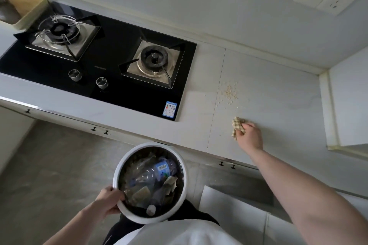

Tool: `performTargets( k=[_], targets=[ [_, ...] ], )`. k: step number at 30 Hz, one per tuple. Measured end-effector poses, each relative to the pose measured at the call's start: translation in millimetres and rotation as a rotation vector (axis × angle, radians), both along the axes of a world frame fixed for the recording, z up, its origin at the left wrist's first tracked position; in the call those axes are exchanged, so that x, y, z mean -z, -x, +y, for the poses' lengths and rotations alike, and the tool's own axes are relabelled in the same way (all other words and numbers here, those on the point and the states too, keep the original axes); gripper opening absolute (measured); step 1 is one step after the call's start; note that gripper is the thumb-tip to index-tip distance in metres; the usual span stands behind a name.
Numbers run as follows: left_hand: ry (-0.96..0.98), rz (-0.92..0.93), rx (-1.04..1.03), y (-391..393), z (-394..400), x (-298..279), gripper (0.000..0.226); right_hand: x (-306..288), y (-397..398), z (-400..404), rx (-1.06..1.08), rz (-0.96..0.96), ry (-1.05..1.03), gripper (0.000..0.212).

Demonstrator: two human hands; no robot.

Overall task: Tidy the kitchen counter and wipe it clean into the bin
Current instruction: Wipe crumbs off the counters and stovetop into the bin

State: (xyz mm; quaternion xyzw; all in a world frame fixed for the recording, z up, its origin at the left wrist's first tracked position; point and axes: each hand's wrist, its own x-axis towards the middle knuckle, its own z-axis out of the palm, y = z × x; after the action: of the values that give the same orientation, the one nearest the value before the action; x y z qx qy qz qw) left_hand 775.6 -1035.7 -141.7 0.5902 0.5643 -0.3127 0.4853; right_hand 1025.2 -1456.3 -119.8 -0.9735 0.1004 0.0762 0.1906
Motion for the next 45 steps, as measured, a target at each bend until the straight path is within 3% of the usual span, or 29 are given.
performTargets(
  k=[10,16,20,26,31,34,37,42,45],
  targets=[
    [-0.008,-0.006,0.068,-11,-18,7,0.028,22,75,91,-0.154,-0.078,-0.069,0.026],
    [0.002,0.005,0.124,-14,-22,6,0.026,2,123,158,-0.586,0.232,-0.394,0.034],
    [-0.005,0.003,0.179,-19,-18,1,0.026,-9,105,142,-0.441,0.091,-0.410,0.028],
    [-0.031,0.002,0.269,-29,-9,6,0.030,-25,44,32,-0.033,-0.175,-0.252,0.027],
    [-0.039,0.010,0.338,-39,-7,1,0.030,-7,35,-50,0.187,-0.065,0.018,0.034],
    [-0.027,0.015,0.409,-45,-11,1,0.029,5,60,-43,0.277,-0.013,0.048,0.030],
    [-0.024,0.015,0.464,-53,-19,-1,0.029,9,90,11,0.224,-0.094,-0.021,0.030],
    [-0.018,0.015,0.527,-63,-31,0,0.031,5,89,91,-0.155,-0.056,-0.289,0.031],
    [-0.016,0.025,0.557,-67,-32,-2,0.034,-2,55,87,-0.128,-0.124,-0.406,0.028]
  ],
)
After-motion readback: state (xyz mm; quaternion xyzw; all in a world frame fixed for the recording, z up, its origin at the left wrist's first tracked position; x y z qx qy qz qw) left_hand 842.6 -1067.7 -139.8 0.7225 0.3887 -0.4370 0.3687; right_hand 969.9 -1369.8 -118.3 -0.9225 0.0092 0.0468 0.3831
